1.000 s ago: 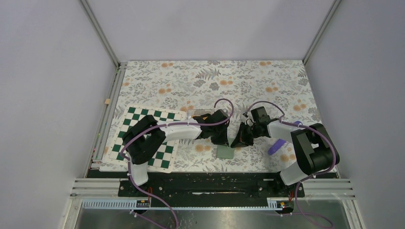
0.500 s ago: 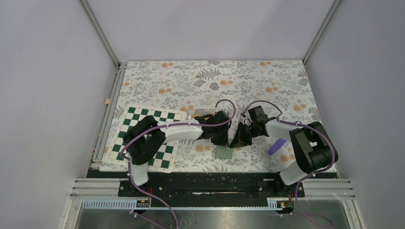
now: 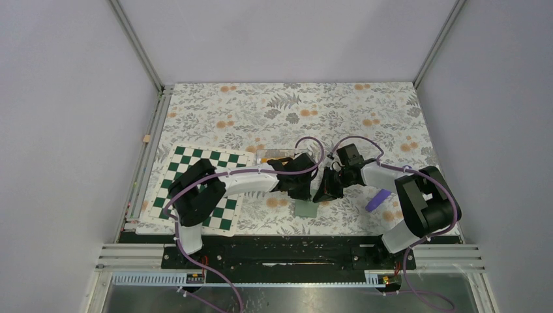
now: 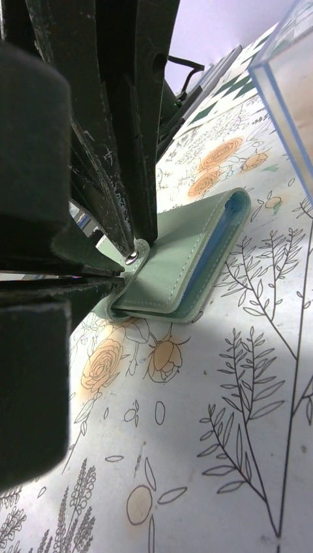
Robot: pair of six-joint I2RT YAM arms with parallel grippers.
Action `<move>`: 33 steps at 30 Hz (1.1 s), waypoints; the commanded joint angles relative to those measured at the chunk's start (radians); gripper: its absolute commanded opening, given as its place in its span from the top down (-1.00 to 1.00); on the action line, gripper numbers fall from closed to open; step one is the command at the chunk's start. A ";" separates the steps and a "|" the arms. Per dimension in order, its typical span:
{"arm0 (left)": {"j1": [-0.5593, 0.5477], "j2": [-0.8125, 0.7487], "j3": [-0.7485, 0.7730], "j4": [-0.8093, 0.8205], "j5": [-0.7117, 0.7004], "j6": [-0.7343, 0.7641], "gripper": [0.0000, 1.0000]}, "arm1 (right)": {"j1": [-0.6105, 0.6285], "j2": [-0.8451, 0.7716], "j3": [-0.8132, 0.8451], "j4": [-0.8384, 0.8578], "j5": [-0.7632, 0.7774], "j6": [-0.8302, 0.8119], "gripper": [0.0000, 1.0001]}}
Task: Put the credit cards into the card holder
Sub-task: Close the card holder at the center of the board.
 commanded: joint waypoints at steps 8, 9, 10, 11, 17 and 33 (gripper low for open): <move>-0.017 -0.008 0.018 -0.210 -0.145 0.052 0.46 | 0.033 0.041 -0.003 -0.079 0.116 -0.049 0.97; -0.017 0.000 0.021 -0.207 -0.138 0.054 0.46 | 0.034 0.042 -0.003 -0.079 0.114 -0.049 0.97; -0.017 0.008 0.023 -0.203 -0.128 0.054 0.46 | 0.036 0.043 -0.002 -0.079 0.113 -0.049 0.97; -0.017 0.013 0.024 -0.199 -0.123 0.054 0.46 | 0.036 0.041 -0.001 -0.079 0.111 -0.049 0.97; -0.017 0.012 0.030 -0.187 -0.119 0.059 0.46 | 0.047 0.023 0.007 -0.082 0.100 -0.054 0.96; -0.017 0.031 0.036 -0.188 -0.090 0.071 0.57 | 0.098 0.036 0.039 -0.050 0.067 -0.034 0.95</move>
